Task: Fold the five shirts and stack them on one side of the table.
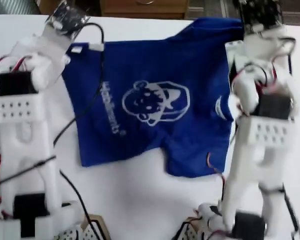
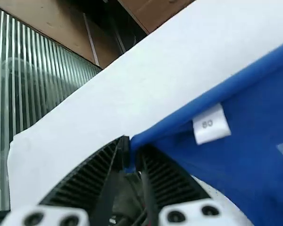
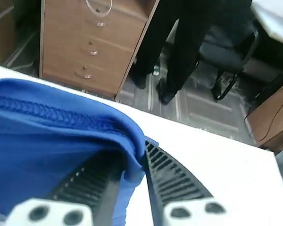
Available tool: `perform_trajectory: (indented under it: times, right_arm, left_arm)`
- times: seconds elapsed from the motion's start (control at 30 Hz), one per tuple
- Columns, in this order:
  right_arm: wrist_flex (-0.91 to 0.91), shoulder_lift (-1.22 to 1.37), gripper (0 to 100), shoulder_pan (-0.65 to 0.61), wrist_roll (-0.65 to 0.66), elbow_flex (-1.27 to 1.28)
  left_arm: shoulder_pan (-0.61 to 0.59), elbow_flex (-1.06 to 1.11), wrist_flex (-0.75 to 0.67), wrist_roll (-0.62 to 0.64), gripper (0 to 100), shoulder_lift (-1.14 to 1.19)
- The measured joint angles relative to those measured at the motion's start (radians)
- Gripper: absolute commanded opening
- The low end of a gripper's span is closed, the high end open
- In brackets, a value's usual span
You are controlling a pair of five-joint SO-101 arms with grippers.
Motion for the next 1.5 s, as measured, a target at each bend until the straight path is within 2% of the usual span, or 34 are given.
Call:
perform_trajectory:
  times: [0.27, 0.63, 1.0, 1.2, 1.5]
  right_arm:
    - [-0.028, 0.295, 1.9, -0.018, 0.000, -0.163]
    - [0.018, 0.580, 1.9, -0.064, 0.000, -0.167]
    - [0.018, 0.818, 1.9, -0.066, 0.000, -0.293]
    - [0.123, 0.844, 1.9, -0.066, 0.000, -0.364]
    - [0.408, 0.776, 1.9, -0.048, 0.000, -0.416]
  left_arm:
    - [0.012, -0.261, -0.008, 0.000, 3, 0.324]
    - [0.011, -0.278, 0.003, 0.000, 3, 0.669]
    - [0.011, -0.278, -0.014, 0.000, 3, 0.792]
    - [0.012, -0.288, 0.100, 0.000, 3, 0.804]
    - [0.031, -0.408, 0.450, -0.018, 3, 0.804]
